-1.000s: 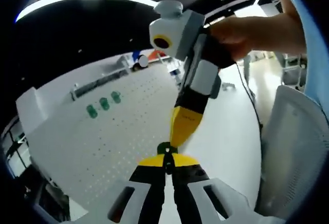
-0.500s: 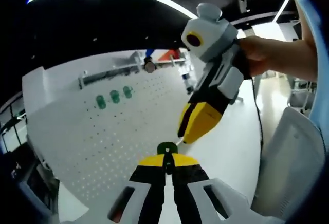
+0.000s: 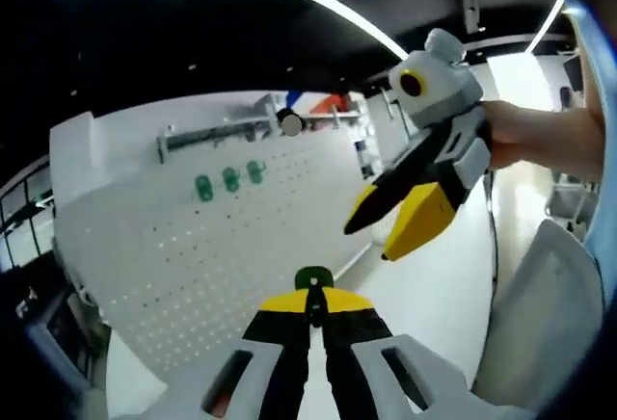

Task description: Insert the hook assembly into the mounting plate slot until the hook locks in place.

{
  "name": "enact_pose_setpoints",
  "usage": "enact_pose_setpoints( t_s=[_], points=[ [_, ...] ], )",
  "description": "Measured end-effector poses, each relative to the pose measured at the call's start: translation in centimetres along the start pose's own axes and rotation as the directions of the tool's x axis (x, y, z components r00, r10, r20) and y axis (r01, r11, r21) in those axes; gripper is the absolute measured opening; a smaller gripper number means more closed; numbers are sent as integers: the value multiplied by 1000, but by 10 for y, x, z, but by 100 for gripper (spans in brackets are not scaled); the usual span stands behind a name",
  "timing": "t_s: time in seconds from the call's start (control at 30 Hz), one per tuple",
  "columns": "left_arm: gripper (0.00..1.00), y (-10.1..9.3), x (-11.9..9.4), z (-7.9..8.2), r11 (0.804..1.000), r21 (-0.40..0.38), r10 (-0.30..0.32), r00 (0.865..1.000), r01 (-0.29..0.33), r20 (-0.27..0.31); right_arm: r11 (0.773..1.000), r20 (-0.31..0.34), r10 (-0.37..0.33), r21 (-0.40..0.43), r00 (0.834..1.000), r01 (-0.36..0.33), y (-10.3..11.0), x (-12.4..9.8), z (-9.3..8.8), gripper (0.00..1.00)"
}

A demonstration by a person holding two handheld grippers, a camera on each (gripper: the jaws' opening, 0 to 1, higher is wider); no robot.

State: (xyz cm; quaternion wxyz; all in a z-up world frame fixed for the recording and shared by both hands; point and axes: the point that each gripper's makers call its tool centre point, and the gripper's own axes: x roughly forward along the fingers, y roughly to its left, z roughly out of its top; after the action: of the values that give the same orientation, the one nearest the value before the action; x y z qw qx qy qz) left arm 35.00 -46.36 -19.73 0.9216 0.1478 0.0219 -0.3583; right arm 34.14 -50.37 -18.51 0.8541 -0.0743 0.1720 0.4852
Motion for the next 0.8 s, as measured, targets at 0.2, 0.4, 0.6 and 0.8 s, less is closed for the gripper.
enact_pose_setpoints(
  t_s=[0.2, 0.4, 0.6, 0.8],
  points=[
    [3, 7, 0, 5, 1000, -16, 14, 1000, -14, 8, 999, 69, -16, -29, 998, 18, -6, -5, 5, 58],
    [3, 14, 0, 10, 999, -35, 30, 1000, -30, 9, 1000, 109, -16, -21, 994, 18, -10, -8, 4, 65],
    [3, 24, 0, 18, 998, -35, 48, 999, -48, 20, 999, 176, -19, -37, 984, 26, -13, -14, 15, 75],
    [3, 35, 3, 24, 996, -57, 74, 997, -72, 38, 997, 227, -35, -64, 973, 50, -19, -22, 24, 86]
  ],
)
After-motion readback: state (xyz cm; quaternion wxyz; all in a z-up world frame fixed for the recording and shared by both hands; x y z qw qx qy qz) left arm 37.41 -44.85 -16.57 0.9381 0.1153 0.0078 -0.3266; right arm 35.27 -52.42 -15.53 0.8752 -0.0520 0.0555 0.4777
